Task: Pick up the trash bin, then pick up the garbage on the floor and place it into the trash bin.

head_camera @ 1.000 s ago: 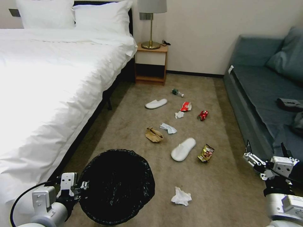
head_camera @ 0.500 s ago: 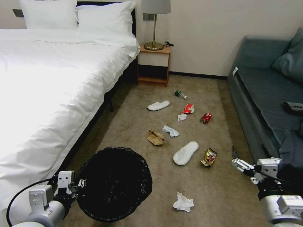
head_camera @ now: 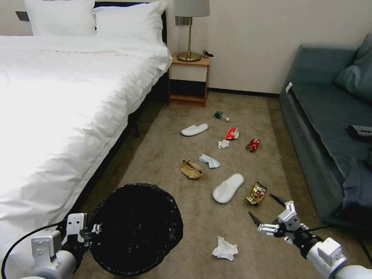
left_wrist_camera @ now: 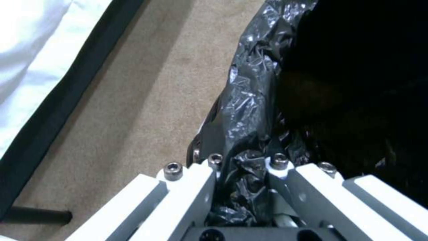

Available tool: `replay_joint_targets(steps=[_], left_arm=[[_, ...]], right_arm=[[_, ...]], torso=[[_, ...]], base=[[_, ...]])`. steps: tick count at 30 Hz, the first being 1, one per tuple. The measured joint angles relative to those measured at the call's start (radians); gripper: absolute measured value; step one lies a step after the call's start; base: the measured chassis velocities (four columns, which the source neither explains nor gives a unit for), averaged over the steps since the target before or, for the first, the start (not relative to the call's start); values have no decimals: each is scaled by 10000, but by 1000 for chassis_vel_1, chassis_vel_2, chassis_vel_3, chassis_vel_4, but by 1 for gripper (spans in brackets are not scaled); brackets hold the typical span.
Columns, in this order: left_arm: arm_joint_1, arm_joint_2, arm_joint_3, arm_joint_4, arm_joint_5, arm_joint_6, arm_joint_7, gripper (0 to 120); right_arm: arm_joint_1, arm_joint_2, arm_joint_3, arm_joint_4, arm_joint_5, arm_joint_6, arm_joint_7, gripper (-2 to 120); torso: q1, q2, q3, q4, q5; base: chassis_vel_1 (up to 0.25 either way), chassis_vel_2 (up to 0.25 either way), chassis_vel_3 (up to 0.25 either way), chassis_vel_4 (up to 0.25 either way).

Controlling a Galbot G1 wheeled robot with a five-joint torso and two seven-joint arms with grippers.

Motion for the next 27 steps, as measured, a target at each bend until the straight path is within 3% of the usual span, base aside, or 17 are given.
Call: replay_joint_targets(steps=[12,27], left_arm=[[402,-197,-151,0,-35,-1,-11,2],[700,-369,-118,0,350,-1,43,2]], right_arm=[[2219,-146,-2131,-2521,203,507,-923,100],[3169,1050,-3323,-5489,-1081,1472,-1509,100]], torso=[[0,0,0,1,-3],[0,0,0,1,-2]], base=[[0,0,0,0],[0,0,0,0]])
